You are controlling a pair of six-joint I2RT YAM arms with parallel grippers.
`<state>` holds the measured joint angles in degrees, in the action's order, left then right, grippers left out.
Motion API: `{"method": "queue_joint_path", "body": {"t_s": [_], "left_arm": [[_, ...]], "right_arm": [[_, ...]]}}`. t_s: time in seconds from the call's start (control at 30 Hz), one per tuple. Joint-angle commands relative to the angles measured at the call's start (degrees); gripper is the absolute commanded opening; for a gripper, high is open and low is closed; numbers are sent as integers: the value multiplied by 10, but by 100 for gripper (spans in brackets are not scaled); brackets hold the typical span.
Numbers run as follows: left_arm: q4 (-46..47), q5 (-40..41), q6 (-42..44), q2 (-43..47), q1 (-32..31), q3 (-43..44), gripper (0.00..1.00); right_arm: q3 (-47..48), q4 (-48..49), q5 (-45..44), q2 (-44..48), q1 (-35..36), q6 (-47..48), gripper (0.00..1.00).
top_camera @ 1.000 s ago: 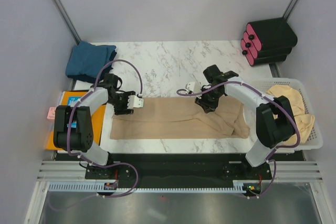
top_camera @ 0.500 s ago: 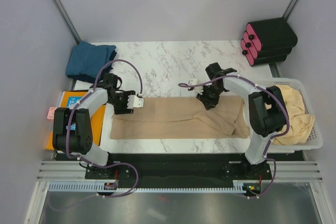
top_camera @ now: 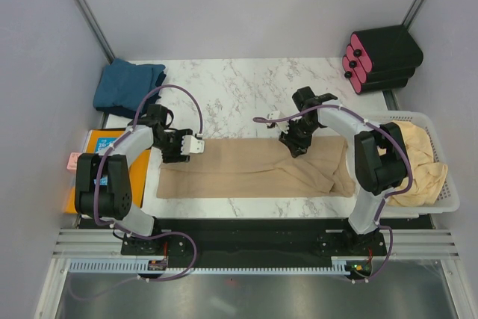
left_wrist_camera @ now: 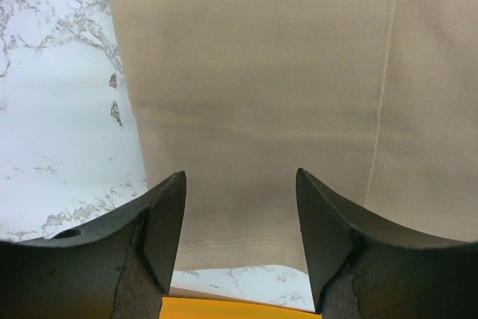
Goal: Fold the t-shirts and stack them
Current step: Fold the other side of the tshirt into a rectangle
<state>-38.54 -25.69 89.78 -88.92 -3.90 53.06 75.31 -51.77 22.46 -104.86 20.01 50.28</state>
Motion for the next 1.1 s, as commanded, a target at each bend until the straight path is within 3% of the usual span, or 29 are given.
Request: {"method": "queue_joint_path", "body": {"t_s": [0.0, 0.3, 0.4, 0.5, 0.53, 0.57, 1.07], "left_arm": [[10, -10, -7, 10, -4, 1, 67], [9, -7, -7, 12, -5, 4, 67], [9, -7, -6, 15, -5, 4, 67], [9, -4, -5, 15, -5, 2, 67], [8, -5, -3, 16, -5, 1, 67], [9, -6, -2, 15, -5, 1, 67], [9, -11, 15, -4, -8, 12, 67]], "right_arm": [[22, -13, 17, -8, -1, 14, 49], [27, -11, 31, -39, -1, 15, 48], [28, -11, 34, -45, -1, 12, 42], [27, -11, 35, -39, -1, 11, 17], [27, -11, 33, -36, -2, 10, 2], [26, -12, 32, -30, -1, 10, 0], [54, -138, 39, 32, 33, 30, 0]]}}
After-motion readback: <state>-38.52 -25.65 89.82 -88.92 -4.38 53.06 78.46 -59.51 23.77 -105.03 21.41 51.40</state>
